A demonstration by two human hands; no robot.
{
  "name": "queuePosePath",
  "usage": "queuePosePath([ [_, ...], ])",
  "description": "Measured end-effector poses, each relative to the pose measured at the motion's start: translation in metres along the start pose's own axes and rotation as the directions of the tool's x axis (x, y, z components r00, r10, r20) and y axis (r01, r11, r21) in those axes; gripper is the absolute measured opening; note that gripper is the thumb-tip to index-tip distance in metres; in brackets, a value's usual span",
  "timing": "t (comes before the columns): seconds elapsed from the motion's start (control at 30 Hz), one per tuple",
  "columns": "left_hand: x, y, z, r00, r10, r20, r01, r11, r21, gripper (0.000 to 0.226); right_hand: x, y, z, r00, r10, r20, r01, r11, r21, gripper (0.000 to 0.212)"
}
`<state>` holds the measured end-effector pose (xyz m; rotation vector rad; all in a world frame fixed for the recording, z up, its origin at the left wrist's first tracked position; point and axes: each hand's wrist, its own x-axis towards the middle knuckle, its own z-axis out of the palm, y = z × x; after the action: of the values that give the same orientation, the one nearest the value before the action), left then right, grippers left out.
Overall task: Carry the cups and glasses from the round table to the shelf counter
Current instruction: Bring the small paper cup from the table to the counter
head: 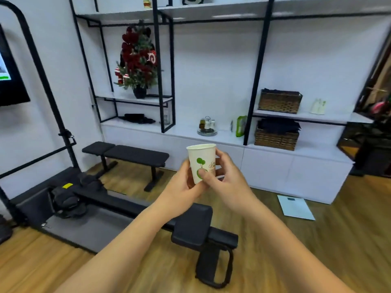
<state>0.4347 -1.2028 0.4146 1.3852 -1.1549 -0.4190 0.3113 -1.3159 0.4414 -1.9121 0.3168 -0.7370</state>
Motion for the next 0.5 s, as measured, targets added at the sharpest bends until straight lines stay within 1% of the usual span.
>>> queuePosePath([
  [0.13,0.057,-0.022,0.034,0.997,-0.016,0.074,0.016,1.0,0.005,0.065,0.029,0.035,-0.047,0.999,0.027,-0.039,-0.028,0.999,-0.027,0.057],
  [0.27,0.121,-0.041,0.052,0.995,-0.016,0.1,0.01,0.998,0.059,0.077,0.07,0.063,-0.083,0.996,0.033,-0.084,-0.036,0.999,-0.034,0.051],
  [0.37,0.181,-0.055,0.066,0.992,0.005,0.125,-0.017,0.996,0.092,0.074,0.112,0.086,-0.115,0.992,0.021,-0.123,-0.024,0.999,-0.025,0.055],
  [0.5,0.248,-0.071,0.087,0.986,0.034,0.165,-0.052,0.993,0.104,0.06,0.161,0.109,-0.154,0.988,0.006,-0.157,-0.013,0.999,-0.045,0.059],
])
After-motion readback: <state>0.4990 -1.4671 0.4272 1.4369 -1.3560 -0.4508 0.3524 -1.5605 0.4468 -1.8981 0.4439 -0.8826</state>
